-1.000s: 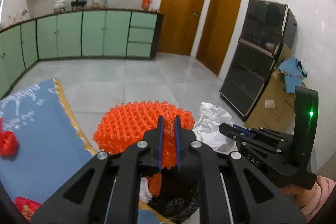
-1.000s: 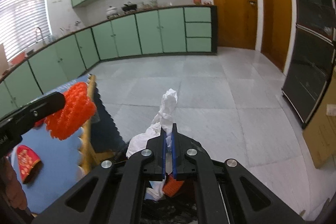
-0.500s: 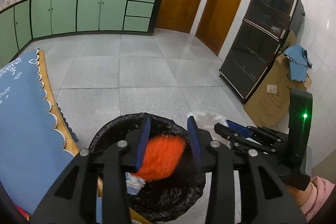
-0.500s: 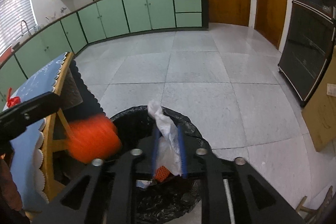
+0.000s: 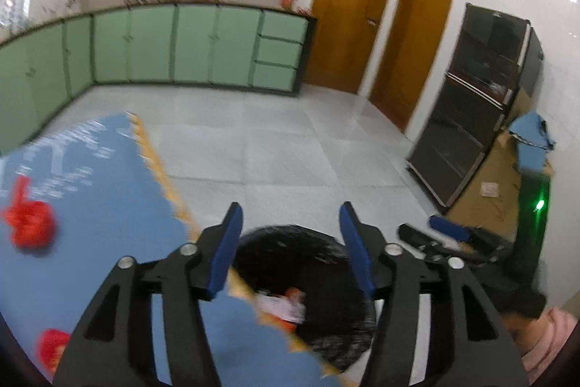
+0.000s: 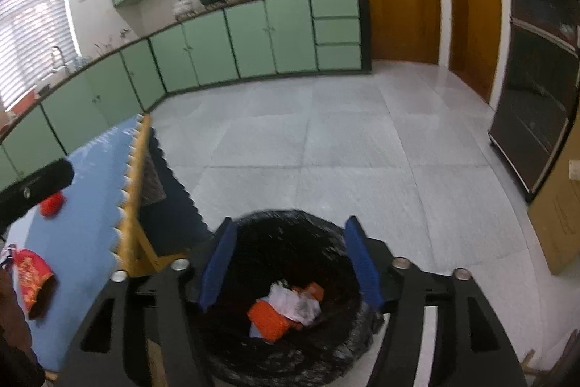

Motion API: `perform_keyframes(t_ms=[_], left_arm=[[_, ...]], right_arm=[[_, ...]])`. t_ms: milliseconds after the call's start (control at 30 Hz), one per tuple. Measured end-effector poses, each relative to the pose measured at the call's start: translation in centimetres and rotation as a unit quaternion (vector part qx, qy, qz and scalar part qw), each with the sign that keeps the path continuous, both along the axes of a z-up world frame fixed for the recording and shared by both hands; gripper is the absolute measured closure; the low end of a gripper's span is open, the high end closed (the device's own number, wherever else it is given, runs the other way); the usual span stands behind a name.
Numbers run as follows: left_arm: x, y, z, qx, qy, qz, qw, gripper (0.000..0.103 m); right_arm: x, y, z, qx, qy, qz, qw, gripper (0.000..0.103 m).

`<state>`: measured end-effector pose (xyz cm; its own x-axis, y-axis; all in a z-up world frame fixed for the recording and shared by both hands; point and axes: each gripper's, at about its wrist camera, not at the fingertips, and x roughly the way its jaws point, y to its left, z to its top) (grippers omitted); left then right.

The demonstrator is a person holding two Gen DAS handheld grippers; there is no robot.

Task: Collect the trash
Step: 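Grasp the red gold-printed paper packet with the right gripper while the left approaches the red bag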

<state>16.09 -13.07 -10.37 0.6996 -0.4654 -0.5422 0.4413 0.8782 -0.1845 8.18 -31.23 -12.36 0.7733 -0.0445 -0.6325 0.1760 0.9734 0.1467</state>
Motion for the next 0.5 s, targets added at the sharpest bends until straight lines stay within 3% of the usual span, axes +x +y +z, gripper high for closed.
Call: perform_keyframes(t_ms=[200,400,500], left_arm=[[-3.7,8.7,1.6,0.023,-0.022,0.109,0.9936,0.025],[-7.3,16.4,1.1,0.053,-0.02,0.214,0.9752,0.024],[-8.8,18.4,0.7,0.08,-0.019,0.244,0.9663,0.024]], right_arm=[[0.1,5.7,3.5,0.012,-0.046,0.078,0.996,0.006],[0.4,14.1,3.9,0.031,-0.051,0.202,0.978,0.006],[0.4,18.0,3.1,0.031,-0.046,0.248,0.967,0.006]])
